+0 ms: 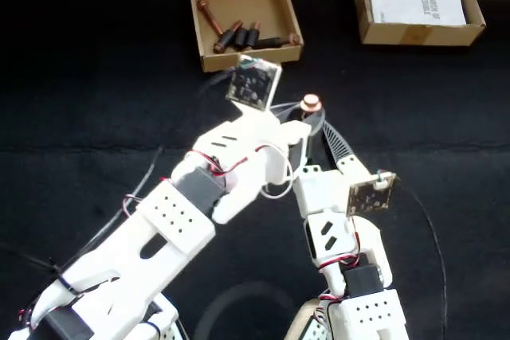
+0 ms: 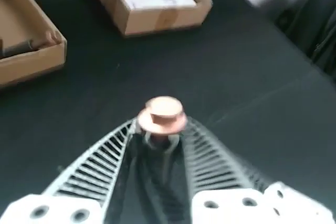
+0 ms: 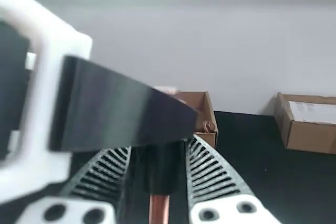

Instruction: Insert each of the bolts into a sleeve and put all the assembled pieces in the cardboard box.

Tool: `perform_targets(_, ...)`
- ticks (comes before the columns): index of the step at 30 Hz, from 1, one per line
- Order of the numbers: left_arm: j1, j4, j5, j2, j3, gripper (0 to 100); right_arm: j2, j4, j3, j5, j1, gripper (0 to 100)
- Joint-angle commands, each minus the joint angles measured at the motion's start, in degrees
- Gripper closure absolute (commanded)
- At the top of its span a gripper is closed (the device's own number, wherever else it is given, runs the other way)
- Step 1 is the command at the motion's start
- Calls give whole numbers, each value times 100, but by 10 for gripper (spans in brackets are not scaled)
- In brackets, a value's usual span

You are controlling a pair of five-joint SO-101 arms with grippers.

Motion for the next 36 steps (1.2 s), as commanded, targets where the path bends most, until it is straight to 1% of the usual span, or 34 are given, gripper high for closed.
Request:
perform_targets(1,84,1662,26,-119,-796,698,-57,-13,743,-26,4,991)
perform_targets(5,84,3226,0,-119,-1666,691,-31,-4,752,-26,4,991)
perform_targets(8,84,4255,0,-119,-2237,691,-31,-4,734,-26,4,991)
perform_targets(10,92,4932,0,-180,-2633,691,-31,-4,664,167,4,991)
perform_targets(13,110,5714,-9,-585,-3160,691,-31,145,523,404,4,991)
perform_targets(15,145,6075,0,-1059,-3530,691,-31,567,136,466,4,991)
perform_targets(20,-40,6136,0,-2466,-3873,692,-13,1569,-1051,466,-13,991)
perform_targets(23,-576,6154,0,-3073,-3776,702,-13,1912,-1543,484,-13,991)
perform_targets(25,-998,6145,-18,-3407,-3512,745,4,2123,-1903,492,-13,991)
perform_targets(29,-1982,6127,-686,-4075,-2563,872,637,2352,-2870,492,-13,991)
perform_targets(31,-2387,5899,-914,-4409,-1938,938,1270,2422,-3547,492,-13,991)
perform_targets(33,-2756,5495,-1064,-4778,-1297,994,1982,2519,-4312,492,-13,991)
perform_targets(36,-3292,4712,-1108,-5411,-180,984,3116,2862,-5569,475,-22,991)
